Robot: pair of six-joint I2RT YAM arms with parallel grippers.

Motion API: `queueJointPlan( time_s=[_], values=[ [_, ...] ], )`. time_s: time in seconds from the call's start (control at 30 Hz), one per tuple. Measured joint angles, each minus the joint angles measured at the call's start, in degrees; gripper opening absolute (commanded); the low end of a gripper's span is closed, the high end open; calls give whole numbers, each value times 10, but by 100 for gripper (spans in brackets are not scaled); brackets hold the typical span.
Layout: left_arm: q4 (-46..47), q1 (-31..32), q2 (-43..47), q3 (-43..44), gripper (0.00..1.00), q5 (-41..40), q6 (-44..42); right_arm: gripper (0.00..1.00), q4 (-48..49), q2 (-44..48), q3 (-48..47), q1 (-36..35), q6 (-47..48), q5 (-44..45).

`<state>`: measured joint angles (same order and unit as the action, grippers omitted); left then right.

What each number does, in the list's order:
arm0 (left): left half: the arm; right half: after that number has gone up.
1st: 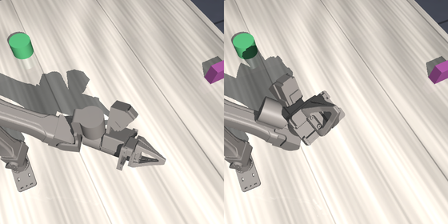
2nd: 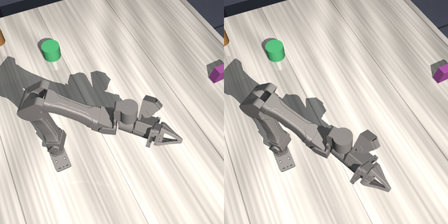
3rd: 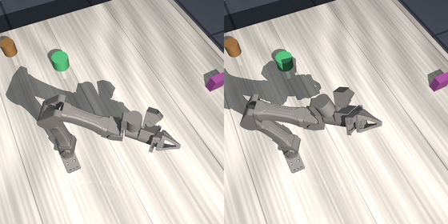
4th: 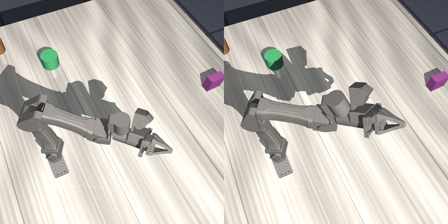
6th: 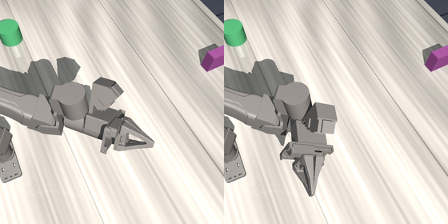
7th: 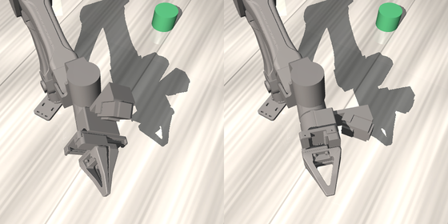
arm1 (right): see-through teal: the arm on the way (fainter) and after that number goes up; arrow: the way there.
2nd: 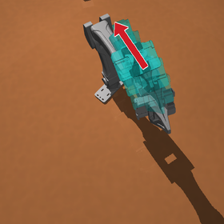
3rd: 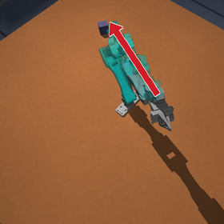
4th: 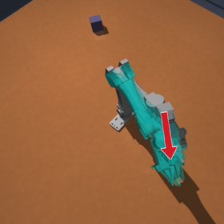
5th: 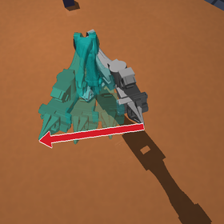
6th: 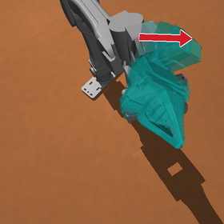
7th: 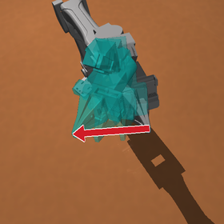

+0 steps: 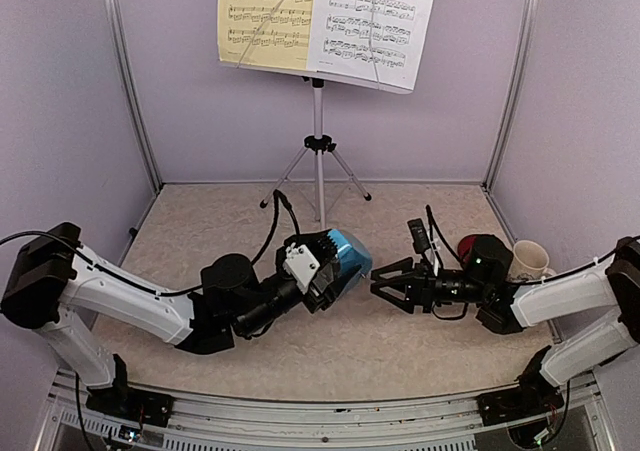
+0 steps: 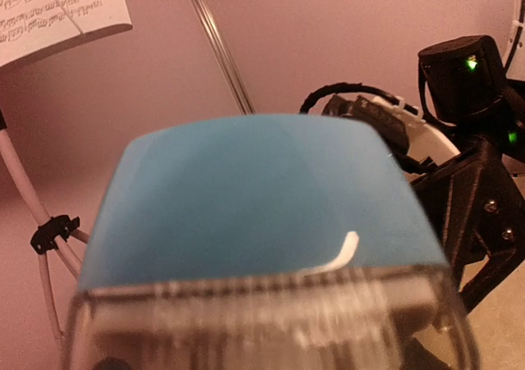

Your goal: Set up the instrument practice props

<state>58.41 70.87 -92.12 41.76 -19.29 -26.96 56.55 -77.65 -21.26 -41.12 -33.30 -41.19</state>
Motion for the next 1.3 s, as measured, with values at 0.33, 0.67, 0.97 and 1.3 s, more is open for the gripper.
queueJointPlan(
  time_s=[0.33,0.67,0.97,1.3],
  values=[
    [-71,-56,-116,87,44,37,142,84,-124,106,40,55,34,28],
    [-118,-74,-194,141,49,95,214,89,-210,140,31,72,43,73],
    [-172,-74,-217,179,90,111,237,95,-268,149,-36,73,57,107],
    [-143,-75,-169,154,98,121,254,94,-304,148,-70,73,61,130]
  ],
)
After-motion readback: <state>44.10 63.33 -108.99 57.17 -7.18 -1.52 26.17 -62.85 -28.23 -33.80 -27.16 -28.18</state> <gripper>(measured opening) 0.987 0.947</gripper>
